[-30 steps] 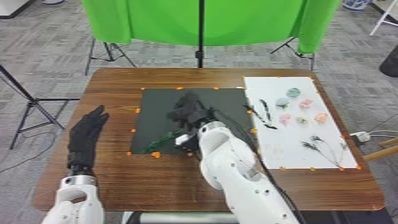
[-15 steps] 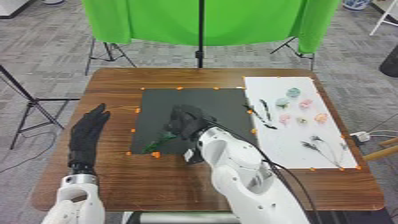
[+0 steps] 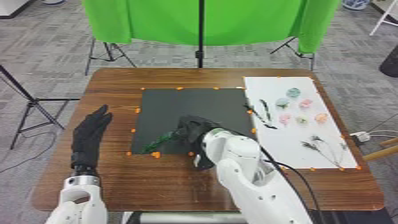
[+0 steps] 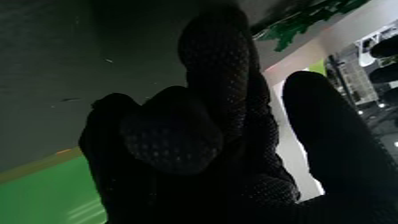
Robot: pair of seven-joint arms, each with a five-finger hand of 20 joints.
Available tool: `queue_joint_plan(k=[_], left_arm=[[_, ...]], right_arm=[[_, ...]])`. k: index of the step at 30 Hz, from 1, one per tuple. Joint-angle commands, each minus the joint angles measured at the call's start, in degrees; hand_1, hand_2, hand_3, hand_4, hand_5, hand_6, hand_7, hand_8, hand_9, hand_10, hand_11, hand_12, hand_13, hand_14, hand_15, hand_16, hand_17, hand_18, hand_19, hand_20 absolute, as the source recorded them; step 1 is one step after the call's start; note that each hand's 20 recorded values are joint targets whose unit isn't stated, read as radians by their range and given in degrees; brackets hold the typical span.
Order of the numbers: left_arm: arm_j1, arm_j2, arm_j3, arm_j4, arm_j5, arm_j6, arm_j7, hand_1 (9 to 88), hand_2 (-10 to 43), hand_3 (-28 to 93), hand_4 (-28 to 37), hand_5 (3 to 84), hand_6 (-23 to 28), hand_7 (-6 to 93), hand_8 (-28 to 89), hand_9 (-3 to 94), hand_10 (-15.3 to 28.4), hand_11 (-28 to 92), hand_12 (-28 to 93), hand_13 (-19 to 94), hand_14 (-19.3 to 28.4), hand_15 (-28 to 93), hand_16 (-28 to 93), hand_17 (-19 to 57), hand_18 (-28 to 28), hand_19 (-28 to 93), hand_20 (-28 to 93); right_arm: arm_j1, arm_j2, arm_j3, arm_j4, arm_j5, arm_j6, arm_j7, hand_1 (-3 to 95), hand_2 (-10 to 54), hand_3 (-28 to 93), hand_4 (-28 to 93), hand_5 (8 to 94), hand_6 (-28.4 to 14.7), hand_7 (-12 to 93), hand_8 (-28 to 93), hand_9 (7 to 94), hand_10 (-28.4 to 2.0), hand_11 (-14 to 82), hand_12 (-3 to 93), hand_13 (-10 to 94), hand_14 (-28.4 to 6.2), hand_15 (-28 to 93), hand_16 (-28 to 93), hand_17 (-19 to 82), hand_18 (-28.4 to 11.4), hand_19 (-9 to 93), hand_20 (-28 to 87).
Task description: Arrange flowers
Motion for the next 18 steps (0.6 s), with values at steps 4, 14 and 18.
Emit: queue_joint_plan(k=[4, 14, 18], left_arm=[[0.25, -0.98, 0.83, 0.33, -0.5, -1.06, -0.34, 17.2, 4.5, 66, -28.3, 47.1, 3.4, 9.5, -6, 42.7, 13.0, 16, 14, 32, 13.0, 9, 1, 8.3, 9.9, 2, 20], [-0.19, -1.27, 1.05, 0.68, -0.72, -1.53, -0.28, 17.9, 4.2, 67, -28.3, 47.1, 3.3, 9.5, -6, 42.6, 13.0, 16, 14, 32, 13.0, 9, 2, 8.3, 9.9, 3, 20], [-0.58, -1.35, 1.21, 0.92, -0.8, -1.62, -0.27, 18.0, 4.1, 67, -28.3, 47.1, 3.4, 9.5, -6, 42.7, 13.0, 16, 14, 32, 13.0, 9, 2, 8.3, 9.8, 3, 20]], right_arm=[[2.42, -2.72, 0.86, 6.16, -7.19, 1.07, -2.24, 20.4, 17.1, 69, 7, 70.0, -0.3, 13, -9, 89.9, -14.6, 41.6, 26.8, 94, -4.2, 62, 29, 70, -11.3, 93, 56], [3.52, -4.68, 1.8, 9.46, -9.61, 2.24, -3.5, 20.8, 15.9, 69, 7, 69.3, -0.3, 13, -9, 89.6, -14.5, 41.9, 26.8, 94, -4.3, 62, 29, 70, -11.3, 93, 56], [4.34, -6.06, 2.25, 10.85, -9.19, 1.88, -3.65, 20.8, 16.0, 69, 7, 68.4, -0.3, 13, -9, 89.6, -14.6, 41.9, 26.8, 94, -4.3, 62, 29, 70, -11.4, 93, 56]])
